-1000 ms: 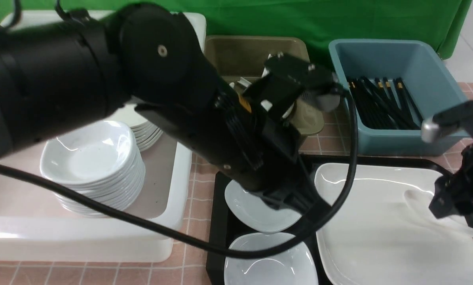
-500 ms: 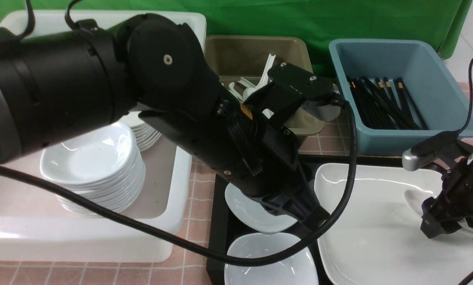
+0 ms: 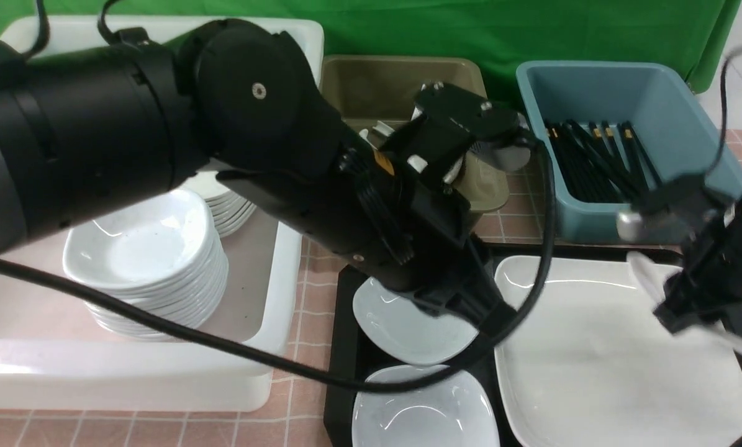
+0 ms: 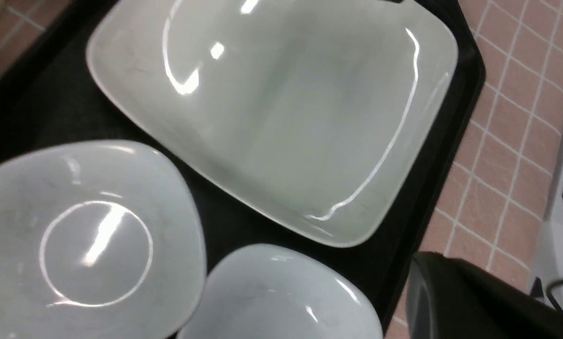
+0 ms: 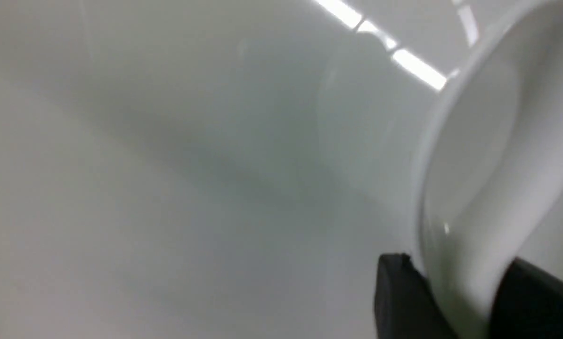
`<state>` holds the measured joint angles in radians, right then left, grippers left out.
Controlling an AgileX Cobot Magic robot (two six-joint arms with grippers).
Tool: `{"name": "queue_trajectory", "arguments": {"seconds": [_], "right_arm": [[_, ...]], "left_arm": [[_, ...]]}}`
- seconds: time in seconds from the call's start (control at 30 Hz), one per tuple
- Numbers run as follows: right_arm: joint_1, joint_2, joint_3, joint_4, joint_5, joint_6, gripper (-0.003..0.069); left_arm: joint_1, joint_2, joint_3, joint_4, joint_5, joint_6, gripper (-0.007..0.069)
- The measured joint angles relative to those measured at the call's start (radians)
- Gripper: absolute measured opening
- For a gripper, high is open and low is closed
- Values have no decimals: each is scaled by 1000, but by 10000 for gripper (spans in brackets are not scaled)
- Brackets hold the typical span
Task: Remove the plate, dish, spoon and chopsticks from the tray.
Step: Use the right arm to put the soup spoon into the small storage box in the middle
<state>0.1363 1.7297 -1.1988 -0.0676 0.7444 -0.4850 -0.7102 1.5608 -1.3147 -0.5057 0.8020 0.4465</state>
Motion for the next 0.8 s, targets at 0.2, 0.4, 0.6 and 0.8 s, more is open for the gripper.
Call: {"name": "queue_trajectory", "arguments": {"seconds": [0.2, 0.4, 0.6, 0.8], "right_arm": [[134, -36, -200, 207, -214, -1, 268], [218, 112, -440, 372, -362, 2, 268], [240, 321, -597, 383, -370, 52, 268], [240, 412, -638, 383, -422, 92, 438]], "left_arm": [[135, -41, -57, 38, -69, -57, -2], [261, -43, -65, 63, -110, -60, -2], [281, -43, -65, 70, -110, -60, -2], [281, -43, -65, 64, -102, -60, -2]]}}
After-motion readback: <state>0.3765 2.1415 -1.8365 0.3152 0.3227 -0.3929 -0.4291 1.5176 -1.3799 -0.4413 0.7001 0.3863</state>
